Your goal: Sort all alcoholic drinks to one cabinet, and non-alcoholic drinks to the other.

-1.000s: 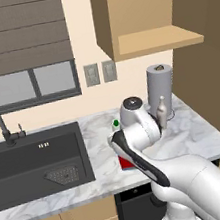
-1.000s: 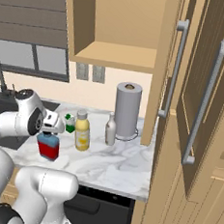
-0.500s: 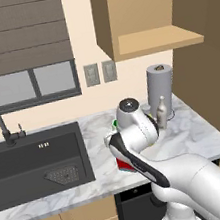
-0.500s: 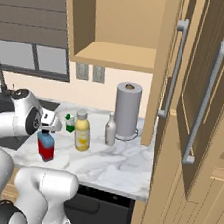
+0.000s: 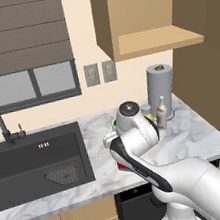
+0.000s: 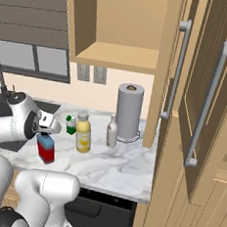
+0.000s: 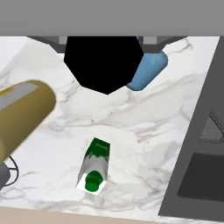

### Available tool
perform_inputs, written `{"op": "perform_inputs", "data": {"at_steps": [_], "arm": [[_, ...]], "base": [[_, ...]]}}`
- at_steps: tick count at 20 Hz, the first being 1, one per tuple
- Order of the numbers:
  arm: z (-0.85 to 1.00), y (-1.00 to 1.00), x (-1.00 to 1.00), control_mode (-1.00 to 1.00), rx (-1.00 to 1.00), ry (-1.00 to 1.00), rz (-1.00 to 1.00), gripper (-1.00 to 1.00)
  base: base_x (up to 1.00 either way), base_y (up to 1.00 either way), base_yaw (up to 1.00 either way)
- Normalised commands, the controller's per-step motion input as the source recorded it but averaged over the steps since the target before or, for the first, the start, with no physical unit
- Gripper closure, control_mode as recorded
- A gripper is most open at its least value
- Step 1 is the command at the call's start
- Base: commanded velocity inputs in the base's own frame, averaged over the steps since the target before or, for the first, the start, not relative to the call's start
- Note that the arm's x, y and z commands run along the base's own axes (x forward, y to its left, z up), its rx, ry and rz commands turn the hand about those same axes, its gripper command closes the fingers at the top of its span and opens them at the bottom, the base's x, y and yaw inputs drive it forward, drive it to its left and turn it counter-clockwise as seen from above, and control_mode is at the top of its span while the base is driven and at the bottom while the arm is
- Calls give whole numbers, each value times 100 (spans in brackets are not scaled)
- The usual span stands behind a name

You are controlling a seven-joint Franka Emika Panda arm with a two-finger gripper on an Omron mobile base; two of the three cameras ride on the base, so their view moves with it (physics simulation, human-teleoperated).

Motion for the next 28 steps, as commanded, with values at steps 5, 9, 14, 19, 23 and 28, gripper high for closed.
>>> {"op": "perform_inputs", "data": {"at_steps": [5,9,14,19,23,28], "arm": [[65,0,-11,-100,0,4,1,100],[100,0,-35,-100,0,3,3,100],[100,-2,-65,-100,-6,0,18,100],[100,0,-65,-100,-25,-1,22,100],[100,-10,-51,-100,-31,-3,24,100],[100,-36,-36,-100,-12,0,17,100]], "base": [[0,0,0],[0,0,0],[0,0,0],[0,0,0],[0,0,0],[0,0,0]]}}
